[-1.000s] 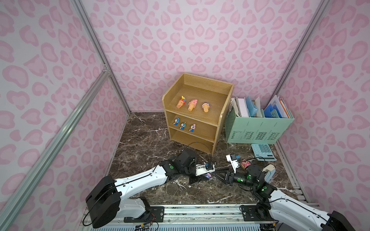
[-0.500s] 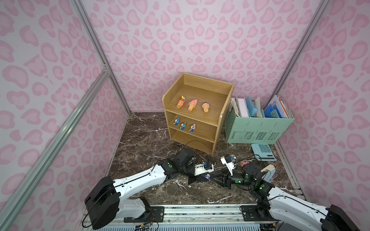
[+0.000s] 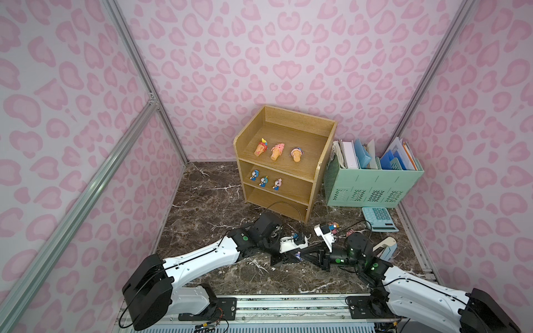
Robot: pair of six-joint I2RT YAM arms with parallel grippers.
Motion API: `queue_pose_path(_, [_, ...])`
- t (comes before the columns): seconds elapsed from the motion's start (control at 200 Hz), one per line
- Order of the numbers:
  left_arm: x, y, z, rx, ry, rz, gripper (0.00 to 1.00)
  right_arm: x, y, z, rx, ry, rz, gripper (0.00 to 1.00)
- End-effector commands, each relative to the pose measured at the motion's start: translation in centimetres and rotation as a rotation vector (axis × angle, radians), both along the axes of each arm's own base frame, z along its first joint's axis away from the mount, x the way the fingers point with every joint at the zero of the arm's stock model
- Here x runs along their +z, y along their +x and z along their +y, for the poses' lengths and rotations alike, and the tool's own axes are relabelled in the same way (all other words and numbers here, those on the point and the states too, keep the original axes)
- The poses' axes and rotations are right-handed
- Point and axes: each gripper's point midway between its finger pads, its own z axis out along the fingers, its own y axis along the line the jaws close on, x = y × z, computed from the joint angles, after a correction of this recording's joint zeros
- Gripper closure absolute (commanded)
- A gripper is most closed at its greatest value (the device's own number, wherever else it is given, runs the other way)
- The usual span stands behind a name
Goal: Organize plastic toys on shelves
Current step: Pick up the plastic toy at the center of the board.
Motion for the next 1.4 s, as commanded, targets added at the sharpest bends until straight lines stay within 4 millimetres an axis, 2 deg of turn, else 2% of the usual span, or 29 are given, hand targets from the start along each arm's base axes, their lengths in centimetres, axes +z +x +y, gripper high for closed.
queue_pose_path(0.0, [0.6, 0.1, -0.5, -0.01, -0.021, -0.003, 0.77, 0.5, -0.3, 0.2, 0.023, 0.015, -0.025, 0.9])
queue_pose_path(0.095, [0.7, 0.2, -0.5, -0.006, -0.02, -0.001, 0.77, 0.4, -0.4, 0.2, 0.026, 0.014, -0.022, 1.0])
queue_pose_path(0.295, [1.1, 0.9, -0.4, 0.027, -0.029, 0.007, 0.75, 0.4, -0.2, -0.1, 0.003, 0.012, -0.034, 1.0])
queue_pose_path(0.4, [1.3, 1.1, -0.4, 0.046, -0.034, 0.019, 0.7, 0.3, 0.0, -0.4, -0.022, 0.012, -0.035, 1.0])
queue_pose_path(0.455, [1.3, 1.2, -0.3, 0.056, -0.031, 0.025, 0.64, 0.3, 0.1, -0.5, -0.035, 0.016, -0.032, 1.0])
queue_pose_path(0.56, [1.2, 2.0, 0.0, 0.114, -0.036, 0.007, 0.4, 0.3, 0.5, -1.0, -0.071, 0.036, -0.016, 1.0])
queue_pose_path(0.66, [2.1, 2.8, 0.8, 0.183, -0.079, -0.069, 0.29, 0.2, 1.1, -1.7, -0.107, 0.065, 0.017, 1.0])
queue_pose_path(0.81, [5.6, 4.6, 3.3, 0.368, -0.209, -0.259, 0.27, 0.6, 2.3, -2.9, -0.168, 0.12, 0.091, 1.0])
queue_pose_path(0.885, [6.8, 4.3, 4.5, 0.413, -0.283, -0.36, 0.27, 1.2, 2.9, -3.2, -0.192, 0.162, 0.132, 1.0])
queue_pose_path(1.065, [5.9, 3.4, 6.5, 0.517, -0.284, -0.544, 0.26, 2.3, 4.1, -3.1, -0.247, 0.238, 0.263, 1.0])
queue_pose_path(1.245, [4.5, 1.4, 5.2, 0.403, -0.244, -0.755, 0.25, 2.0, 5.0, -2.8, -0.295, 0.271, 0.409, 1.0])
queue_pose_path(1.395, [3.6, 1.9, 3.3, 0.361, -0.185, -0.821, 0.24, 1.3, 5.6, -2.7, -0.345, 0.281, 0.506, 1.0])
